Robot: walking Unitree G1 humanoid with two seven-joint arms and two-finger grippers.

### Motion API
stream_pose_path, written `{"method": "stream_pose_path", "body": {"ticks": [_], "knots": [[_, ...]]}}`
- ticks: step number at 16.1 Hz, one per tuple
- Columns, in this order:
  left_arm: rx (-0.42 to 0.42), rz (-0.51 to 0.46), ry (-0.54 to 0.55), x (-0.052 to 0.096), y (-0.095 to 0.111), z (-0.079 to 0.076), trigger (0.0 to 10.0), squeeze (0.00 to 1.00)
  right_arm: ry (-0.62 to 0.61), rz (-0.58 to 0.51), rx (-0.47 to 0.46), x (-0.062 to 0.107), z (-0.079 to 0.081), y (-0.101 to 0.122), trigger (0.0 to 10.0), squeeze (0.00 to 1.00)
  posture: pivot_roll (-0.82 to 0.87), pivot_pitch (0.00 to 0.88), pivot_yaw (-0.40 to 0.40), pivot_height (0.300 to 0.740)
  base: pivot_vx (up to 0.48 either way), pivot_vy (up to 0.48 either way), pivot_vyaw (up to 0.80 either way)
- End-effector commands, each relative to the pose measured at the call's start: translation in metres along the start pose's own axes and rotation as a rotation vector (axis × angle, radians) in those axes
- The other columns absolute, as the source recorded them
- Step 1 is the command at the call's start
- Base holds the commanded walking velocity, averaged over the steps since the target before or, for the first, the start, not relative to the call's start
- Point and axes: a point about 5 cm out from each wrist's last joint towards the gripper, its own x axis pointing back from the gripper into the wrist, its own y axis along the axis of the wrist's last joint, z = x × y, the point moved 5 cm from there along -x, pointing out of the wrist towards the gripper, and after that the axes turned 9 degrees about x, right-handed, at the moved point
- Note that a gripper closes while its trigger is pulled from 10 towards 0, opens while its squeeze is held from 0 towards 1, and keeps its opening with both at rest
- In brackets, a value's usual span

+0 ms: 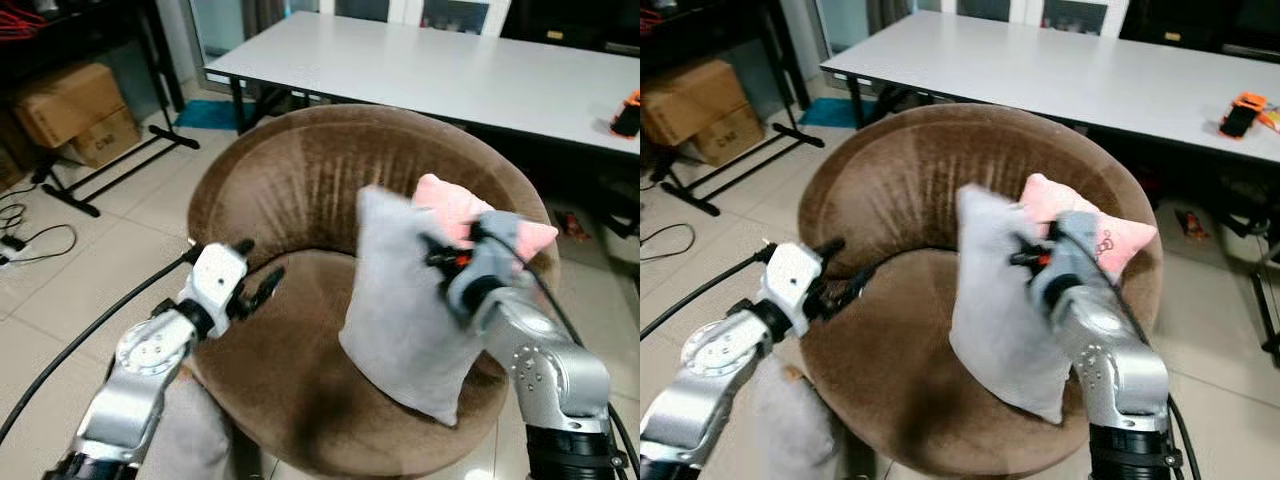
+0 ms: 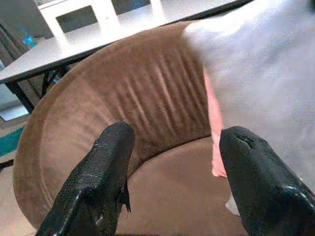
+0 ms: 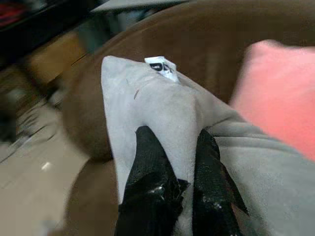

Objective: Move the pillow to the sofa from floor

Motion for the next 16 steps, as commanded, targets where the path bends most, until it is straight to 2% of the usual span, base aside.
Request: {"method": "stream_pose_path", "body": {"ticks": [1,3,8,11,13,15,16], "knots": [[-0.004,0.008,-0.051,0.003,0.003,-0.004,10.0,0.00,0.063,-0.017,-0.044,0.001,0.012,0.013,10.0,0.00,-0.01,0.000,-0.004,0.740,0.000,0.000,0.00],[-0.004,0.038,-0.087,0.008,-0.001,-0.006,10.0,0.00,0.124,0.003,-0.169,0.003,0.022,0.014,10.0,0.00,0.00,0.000,-0.009,0.740,0.000,0.000,0.00],[0.005,0.051,-0.107,0.011,-0.002,-0.009,10.0,0.00,0.229,-0.052,-0.312,0.002,0.037,0.038,10.0,0.00,0.00,0.000,-0.018,0.740,0.000,0.000,0.00],[-0.002,0.065,-0.128,0.012,-0.004,-0.011,10.0,0.00,0.249,-0.027,-0.363,-0.013,0.048,0.043,10.0,0.00,0.01,0.000,-0.023,0.740,0.000,0.000,0.00],[0.000,0.076,-0.138,0.014,-0.006,-0.012,10.0,0.00,0.171,0.027,-0.350,-0.031,0.042,0.032,10.0,0.00,0.01,0.000,-0.023,0.740,0.000,0.000,0.00],[0.000,0.081,-0.141,0.014,-0.007,-0.012,10.0,0.00,0.125,0.063,-0.337,-0.042,0.038,0.022,10.0,0.00,0.01,0.000,-0.022,0.740,0.000,0.000,0.00],[-0.005,0.092,-0.149,0.014,-0.009,-0.012,10.0,0.00,0.039,0.098,-0.311,-0.058,0.028,0.007,10.0,0.00,0.02,0.000,-0.025,0.740,0.000,0.000,0.00]]}}
